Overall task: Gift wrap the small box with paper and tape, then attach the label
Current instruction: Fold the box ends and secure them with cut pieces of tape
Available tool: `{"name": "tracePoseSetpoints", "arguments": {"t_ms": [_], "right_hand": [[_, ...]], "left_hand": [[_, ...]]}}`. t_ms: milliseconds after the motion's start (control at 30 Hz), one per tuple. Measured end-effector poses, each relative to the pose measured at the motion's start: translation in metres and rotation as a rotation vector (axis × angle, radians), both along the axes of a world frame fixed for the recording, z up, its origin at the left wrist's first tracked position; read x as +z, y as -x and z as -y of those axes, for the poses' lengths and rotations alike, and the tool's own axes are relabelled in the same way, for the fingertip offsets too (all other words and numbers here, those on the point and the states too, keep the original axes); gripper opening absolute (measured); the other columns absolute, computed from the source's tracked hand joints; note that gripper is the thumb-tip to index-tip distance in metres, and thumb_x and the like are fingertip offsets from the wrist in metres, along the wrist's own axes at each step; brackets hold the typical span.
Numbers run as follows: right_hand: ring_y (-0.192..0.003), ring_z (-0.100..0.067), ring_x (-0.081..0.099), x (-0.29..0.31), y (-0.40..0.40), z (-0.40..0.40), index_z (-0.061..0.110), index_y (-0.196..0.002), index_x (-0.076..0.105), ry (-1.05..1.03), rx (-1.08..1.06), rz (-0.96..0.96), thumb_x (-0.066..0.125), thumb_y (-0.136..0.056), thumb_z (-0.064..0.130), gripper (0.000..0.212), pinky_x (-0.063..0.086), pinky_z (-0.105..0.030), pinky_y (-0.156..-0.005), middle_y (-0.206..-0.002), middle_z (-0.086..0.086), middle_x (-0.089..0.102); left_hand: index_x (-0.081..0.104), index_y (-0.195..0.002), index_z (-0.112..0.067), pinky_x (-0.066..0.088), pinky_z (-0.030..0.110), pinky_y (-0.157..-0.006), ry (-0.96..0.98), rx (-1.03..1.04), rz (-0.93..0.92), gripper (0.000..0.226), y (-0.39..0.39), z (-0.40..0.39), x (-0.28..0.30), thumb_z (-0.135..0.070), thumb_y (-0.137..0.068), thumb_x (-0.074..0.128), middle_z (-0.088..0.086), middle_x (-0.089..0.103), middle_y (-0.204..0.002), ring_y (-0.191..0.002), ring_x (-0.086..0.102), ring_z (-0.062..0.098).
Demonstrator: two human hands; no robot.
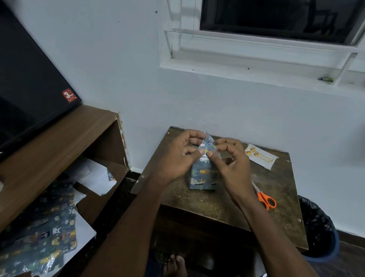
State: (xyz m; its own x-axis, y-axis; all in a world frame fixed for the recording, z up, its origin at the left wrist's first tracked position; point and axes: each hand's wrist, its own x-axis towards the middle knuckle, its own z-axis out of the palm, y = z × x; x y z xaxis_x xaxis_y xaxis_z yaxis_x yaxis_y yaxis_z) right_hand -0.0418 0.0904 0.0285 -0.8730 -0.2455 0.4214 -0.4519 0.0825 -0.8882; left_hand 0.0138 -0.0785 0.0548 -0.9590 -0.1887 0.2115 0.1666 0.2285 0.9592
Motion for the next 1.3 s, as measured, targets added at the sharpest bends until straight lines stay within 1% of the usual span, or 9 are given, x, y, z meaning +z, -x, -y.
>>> {"name": "tracePoseSetpoints", "arguments": {"t_ms": [133, 267, 400, 500, 600, 700, 1067, 1167, 1300], "right_hand": [[-0.127, -0.008, 0.061, 0.001, 0.000, 0.003, 0.018, -0.100, 0.073, 0.107, 0.062, 0.178, 0.083, -0.087, 0.016, 0.017, 0.061, -0.038, -0.085, -0.141, 0.012, 0.060], [-0.099, -0.020, 0.073, 0.007, -0.002, 0.006, -0.002, -0.125, 0.056, 0.423, 0.223, 0.488, 0.072, -0.087, -0.013, 0.043, 0.060, -0.030, -0.074, -0.116, -0.013, 0.071], [-0.098, -0.024, 0.073, 0.007, 0.002, 0.005, 0.002, -0.132, 0.056, 0.410, 0.230, 0.539, 0.070, -0.085, -0.015, 0.051, 0.062, -0.032, -0.077, -0.115, -0.014, 0.072], [-0.104, -0.025, 0.073, 0.006, 0.006, 0.005, 0.006, -0.134, 0.060, 0.381, 0.257, 0.541, 0.070, -0.085, -0.014, 0.053, 0.060, -0.030, -0.080, -0.122, -0.016, 0.073], [-0.100, -0.023, 0.073, 0.006, 0.009, 0.003, 0.005, -0.131, 0.064, 0.317, 0.296, 0.536, 0.069, -0.087, -0.011, 0.047, 0.059, -0.030, -0.079, -0.120, -0.017, 0.074], [-0.091, -0.018, 0.073, 0.006, 0.008, 0.000, 0.003, -0.126, 0.068, 0.245, 0.338, 0.538, 0.066, -0.090, -0.006, 0.037, 0.057, -0.025, -0.074, -0.112, -0.014, 0.077], [-0.086, -0.018, 0.070, 0.002, 0.008, -0.002, 0.000, -0.105, 0.075, 0.195, 0.248, 0.433, 0.069, -0.090, -0.002, 0.016, 0.055, -0.023, -0.068, -0.105, -0.019, 0.076], [-0.091, -0.018, 0.071, 0.000, 0.005, -0.003, 0.001, -0.104, 0.077, 0.192, 0.227, 0.404, 0.070, -0.091, 0.000, 0.015, 0.056, -0.024, -0.071, -0.108, -0.015, 0.077], [-0.116, -0.012, 0.066, -0.009, 0.006, -0.009, 0.020, -0.104, 0.082, 0.038, 0.128, 0.154, 0.078, -0.091, 0.015, 0.014, 0.058, -0.037, -0.086, -0.121, 0.005, 0.072]], "left_hand": [[0.057, -0.129, -0.022, 0.062, 0.035, -0.083, -0.019, 0.009, 0.004, 0.040, 0.003, 0.001, -0.004, -0.002, -0.097, 0.072, 0.003, 0.068, -0.117, -0.093, 0.075, 0.015], [0.055, -0.129, -0.021, 0.060, 0.038, -0.086, 0.007, 0.007, -0.025, 0.051, 0.002, 0.002, -0.004, -0.005, -0.089, 0.082, -0.002, 0.068, -0.117, -0.087, 0.070, 0.010], [0.057, -0.128, -0.035, 0.050, 0.026, -0.097, 0.074, 0.144, -0.053, 0.068, 0.007, 0.007, -0.009, -0.023, -0.070, 0.091, -0.011, 0.062, -0.128, -0.112, 0.058, 0.007], [0.051, -0.144, -0.024, 0.049, 0.016, -0.090, -0.083, 0.083, 0.137, 0.069, 0.006, 0.004, -0.006, -0.007, -0.086, 0.084, -0.002, 0.057, -0.145, -0.127, 0.055, 0.010], [0.062, -0.140, -0.009, 0.058, 0.019, -0.082, -0.244, -0.066, 0.280, 0.043, 0.008, 0.004, -0.006, -0.001, -0.098, 0.067, 0.011, 0.073, -0.132, -0.114, 0.070, 0.018], [0.071, -0.128, -0.006, 0.059, 0.021, -0.076, -0.282, -0.088, 0.292, 0.033, 0.011, 0.009, -0.005, -0.001, -0.096, 0.067, 0.012, 0.078, -0.118, -0.098, 0.075, 0.017], [0.081, -0.111, -0.004, 0.056, 0.023, -0.084, -0.146, -0.064, 0.118, 0.025, 0.013, 0.012, -0.011, 0.005, -0.090, 0.072, 0.008, 0.080, -0.109, -0.098, 0.073, 0.013], [0.082, -0.112, -0.009, 0.056, 0.022, -0.085, -0.141, -0.059, 0.104, 0.026, 0.011, 0.014, -0.013, 0.002, -0.090, 0.075, 0.003, 0.081, -0.111, -0.103, 0.075, 0.012], [0.084, -0.107, -0.021, 0.059, 0.038, -0.099, -0.046, -0.023, 0.027, 0.023, 0.011, 0.018, -0.018, -0.006, -0.088, 0.082, -0.003, 0.081, -0.112, -0.111, 0.074, 0.015]]}}
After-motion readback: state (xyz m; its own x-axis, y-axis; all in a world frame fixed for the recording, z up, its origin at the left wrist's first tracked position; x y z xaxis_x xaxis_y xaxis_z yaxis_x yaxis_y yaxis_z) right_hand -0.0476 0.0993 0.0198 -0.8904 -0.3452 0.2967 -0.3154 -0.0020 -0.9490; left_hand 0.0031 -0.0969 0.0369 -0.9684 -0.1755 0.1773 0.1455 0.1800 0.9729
